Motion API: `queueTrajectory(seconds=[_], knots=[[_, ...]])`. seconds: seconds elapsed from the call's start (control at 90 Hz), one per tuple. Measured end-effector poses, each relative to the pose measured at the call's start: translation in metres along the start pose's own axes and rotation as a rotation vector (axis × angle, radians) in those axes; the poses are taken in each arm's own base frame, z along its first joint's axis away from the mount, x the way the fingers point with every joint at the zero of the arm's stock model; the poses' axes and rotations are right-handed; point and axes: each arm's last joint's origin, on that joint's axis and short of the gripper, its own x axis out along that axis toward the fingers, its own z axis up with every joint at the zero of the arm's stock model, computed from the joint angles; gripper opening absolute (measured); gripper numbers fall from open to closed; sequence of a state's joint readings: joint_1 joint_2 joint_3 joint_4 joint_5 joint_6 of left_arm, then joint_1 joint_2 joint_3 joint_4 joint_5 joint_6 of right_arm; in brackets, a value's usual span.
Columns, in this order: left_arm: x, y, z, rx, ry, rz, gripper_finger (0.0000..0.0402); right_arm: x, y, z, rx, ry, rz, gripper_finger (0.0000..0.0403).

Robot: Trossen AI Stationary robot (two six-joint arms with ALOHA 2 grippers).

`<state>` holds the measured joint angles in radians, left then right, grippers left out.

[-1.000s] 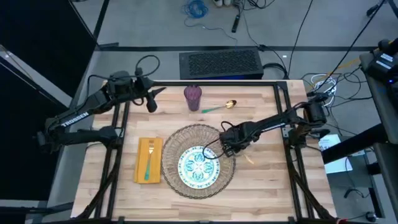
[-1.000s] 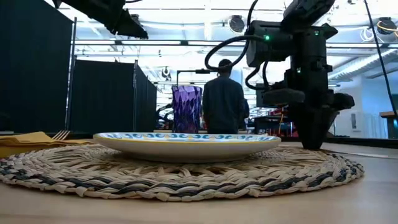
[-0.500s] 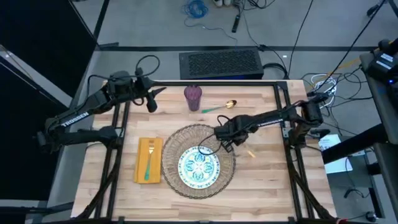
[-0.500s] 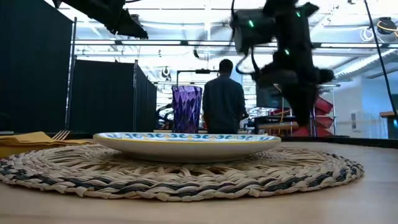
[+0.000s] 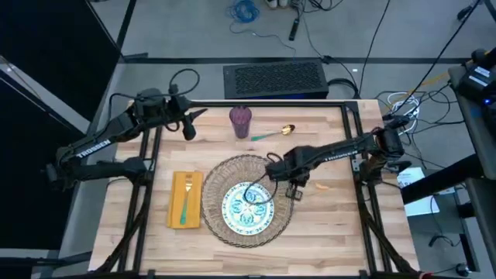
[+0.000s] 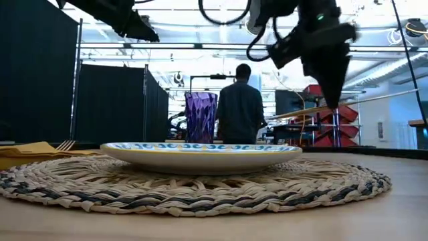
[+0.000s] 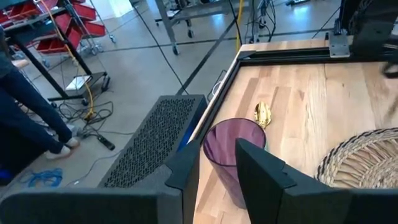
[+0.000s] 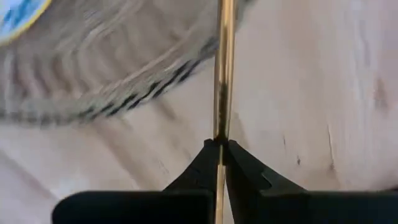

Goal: Set table place
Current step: Move the gold table knife to the right of the brown tablemat

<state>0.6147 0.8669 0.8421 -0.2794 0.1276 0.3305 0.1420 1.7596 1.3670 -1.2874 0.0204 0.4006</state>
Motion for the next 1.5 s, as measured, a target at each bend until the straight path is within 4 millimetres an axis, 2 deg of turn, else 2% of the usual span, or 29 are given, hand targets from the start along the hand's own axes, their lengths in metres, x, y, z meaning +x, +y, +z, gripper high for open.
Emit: queueTrajectory(seconds=[0.211, 0.378, 0.5, 0.644, 0.767, 0.9, 1.056, 1.144, 1.267, 1.378, 1.5], knots=[[0.0, 0.0, 0.0, -0.001, 0.0, 0.0, 0.0088, -0.001, 0.031, -0.013, -0.366, -0.026, -0.008, 0.0], [0.0, 0.0, 0.001, -0.009, -0.012, 0.004, 0.0088, -0.001, 0.048, -0.021, -0.616, -0.053, -0.014, 0.0], [0.0, 0.001, 0.002, -0.057, -0.024, 0.008, 0.0088, -0.001, 0.06, -0.024, -0.87, -0.091, -0.018, 0.0], [0.0, 0.002, 0.005, -0.129, -0.051, 0.014, 0.0088, -0.001, 0.068, -0.029, -1.22, -0.093, -0.037, 0.0], [0.0, 0.002, 0.006, -0.187, -0.067, 0.016, 0.0088, 0.001, 0.07, -0.033, -1.447, -0.079, -0.078, 0.0], [0.0, 0.002, 0.007, -0.238, -0.074, 0.015, 0.0088, 0.023, 0.068, -0.043, -1.686, 0.021, -0.129, 0.0], [0.0, 0.002, 0.008, -0.283, -0.083, 0.012, 0.0088, 0.067, 0.053, -0.065, -1.74, 0.197, -0.054, 0.0], [0.0, 0.001, 0.008, -0.311, -0.084, 0.003, 0.0088, 0.077, 0.053, -0.074, -1.824, 0.194, -0.094, 0.0], [0.0, -0.002, 0.009, -0.33, -0.085, -0.011, 0.0088, 0.061, 0.062, -0.071, -1.831, -0.043, -0.045, 0.0], [0.001, -0.004, 0.009, -0.346, -0.083, -0.017, 0.0088, 0.033, 0.069, -0.067, -1.797, -0.265, -0.026, 0.0], [0.001, -0.005, 0.01, -0.356, -0.081, -0.008, 0.0088, 0.018, 0.063, -0.064, -1.727, -0.378, 0.063, 0.0]])
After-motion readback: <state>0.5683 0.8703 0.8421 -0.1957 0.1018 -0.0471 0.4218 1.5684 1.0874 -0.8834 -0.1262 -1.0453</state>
